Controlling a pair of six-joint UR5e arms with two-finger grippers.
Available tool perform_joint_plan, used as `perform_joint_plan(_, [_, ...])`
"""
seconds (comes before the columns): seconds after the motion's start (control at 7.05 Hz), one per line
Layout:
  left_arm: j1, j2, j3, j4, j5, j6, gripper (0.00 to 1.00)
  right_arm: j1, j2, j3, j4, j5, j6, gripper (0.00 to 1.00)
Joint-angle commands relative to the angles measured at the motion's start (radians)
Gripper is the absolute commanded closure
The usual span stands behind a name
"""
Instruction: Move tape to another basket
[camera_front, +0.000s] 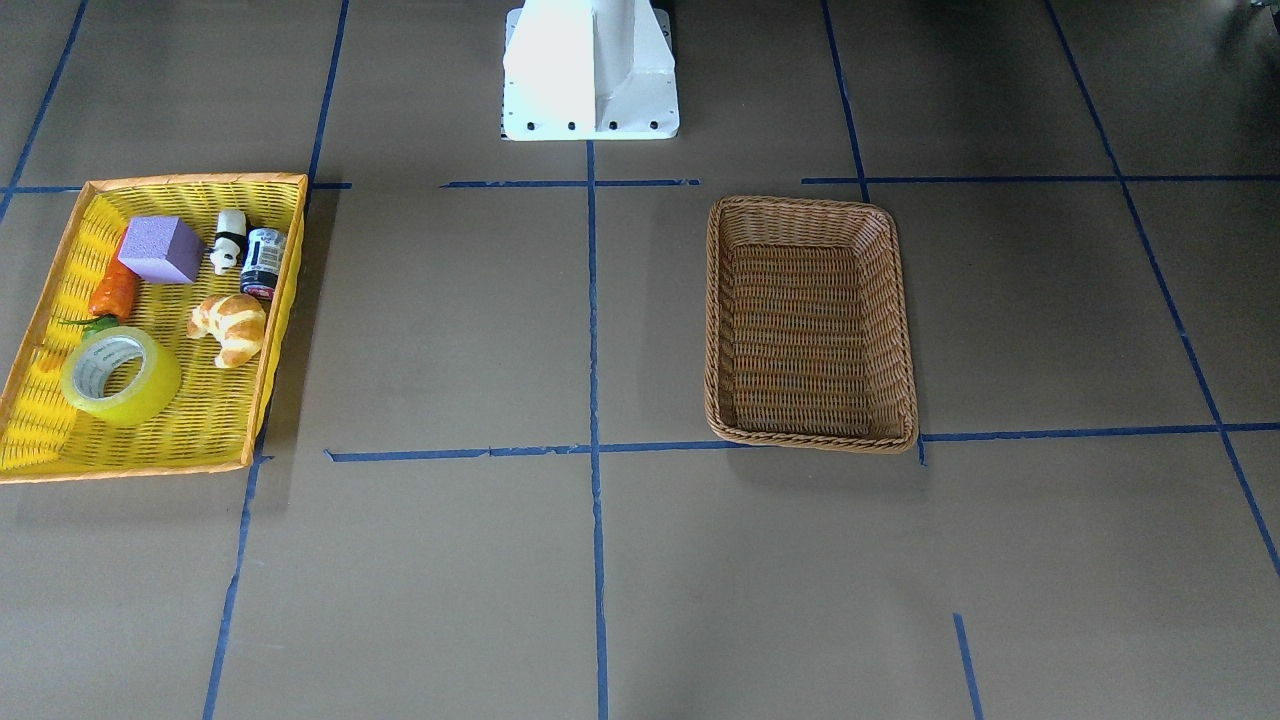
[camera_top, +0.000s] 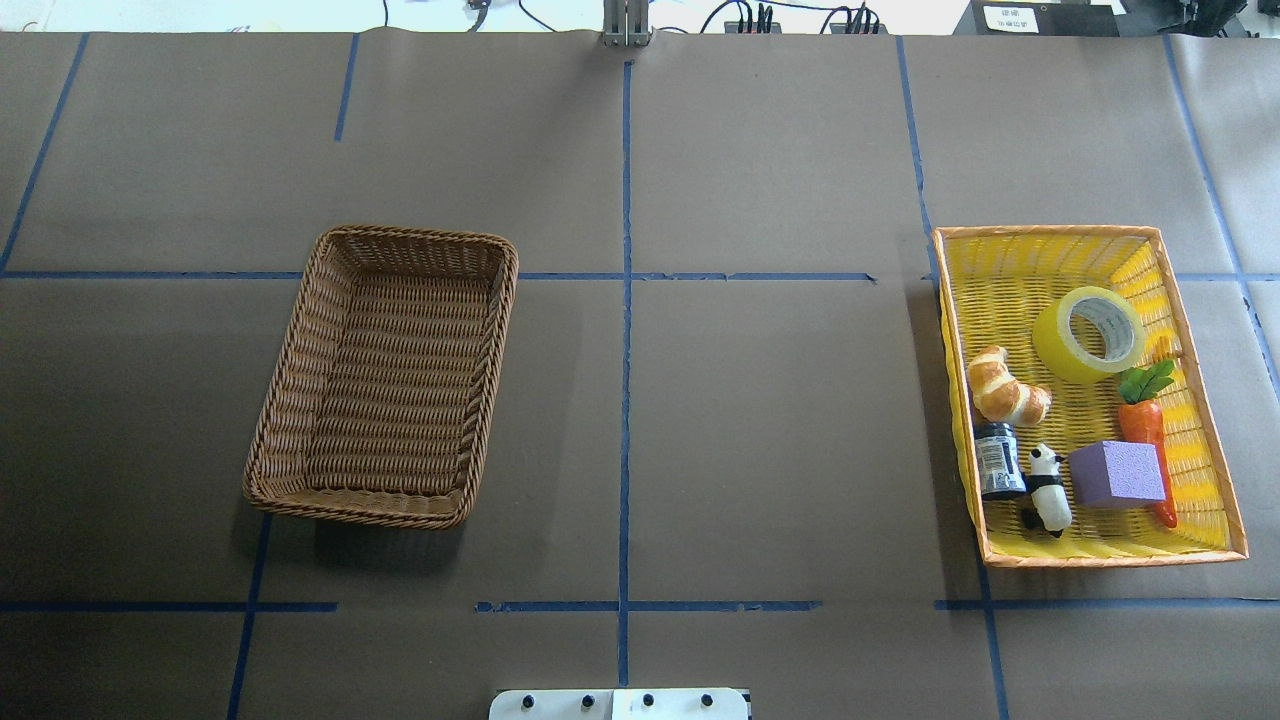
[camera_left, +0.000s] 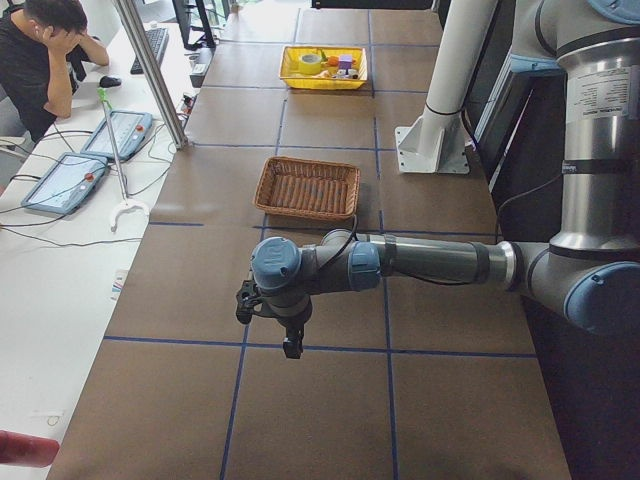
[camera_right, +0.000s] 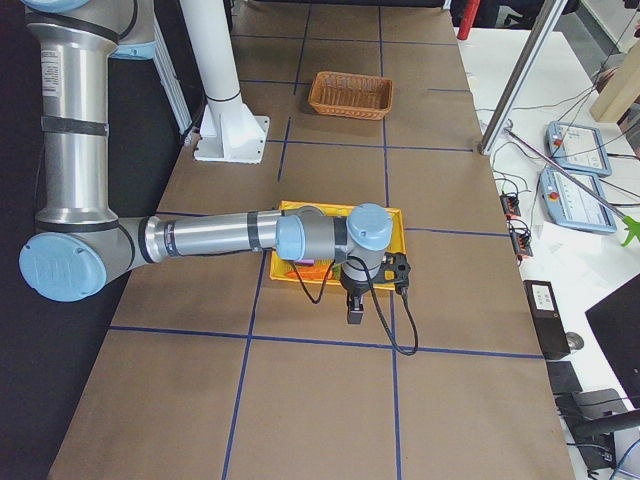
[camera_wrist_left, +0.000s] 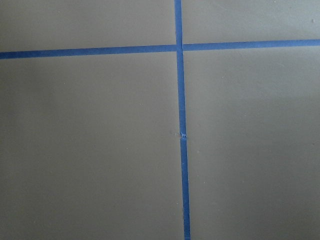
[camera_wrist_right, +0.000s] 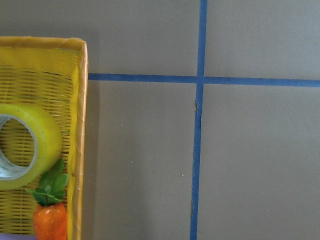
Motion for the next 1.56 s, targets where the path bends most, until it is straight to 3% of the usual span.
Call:
perform_joint_plan(0.0, [0.002,0.019,0.004,-0.029,-0.005,0.006,0.00,0.000,-0.003,0.001,0.016,0.038,0.000,0.00])
perform_joint_plan(0.28, [0.002,0.028,0.012,-0.142,-0.007,0.002,0.00,-0.082,-0.001,-0.001,0.109,0.038,0.015,0.00])
perform_joint_plan(0.71, [0.010,0.017,0.013,-0.145,-0.028,-0.004,0.00,-0.244,0.095,-0.025,0.166,0.015,0.072,0.01])
perform_joint_plan(0.85, [0.037,0.013,0.015,-0.148,-0.059,-0.003,0.00,-0.276,0.140,-0.071,0.179,0.015,0.072,0.01])
perform_joint_plan(1.14, [0.048,0.013,0.018,-0.152,-0.059,-0.009,0.00,-0.324,0.169,-0.195,0.354,-0.018,0.075,0.02])
perform_joint_plan(1.42, [0.048,-0.004,0.013,-0.152,-0.061,-0.085,0.00,-0.334,0.174,-0.232,0.393,-0.017,0.075,0.05])
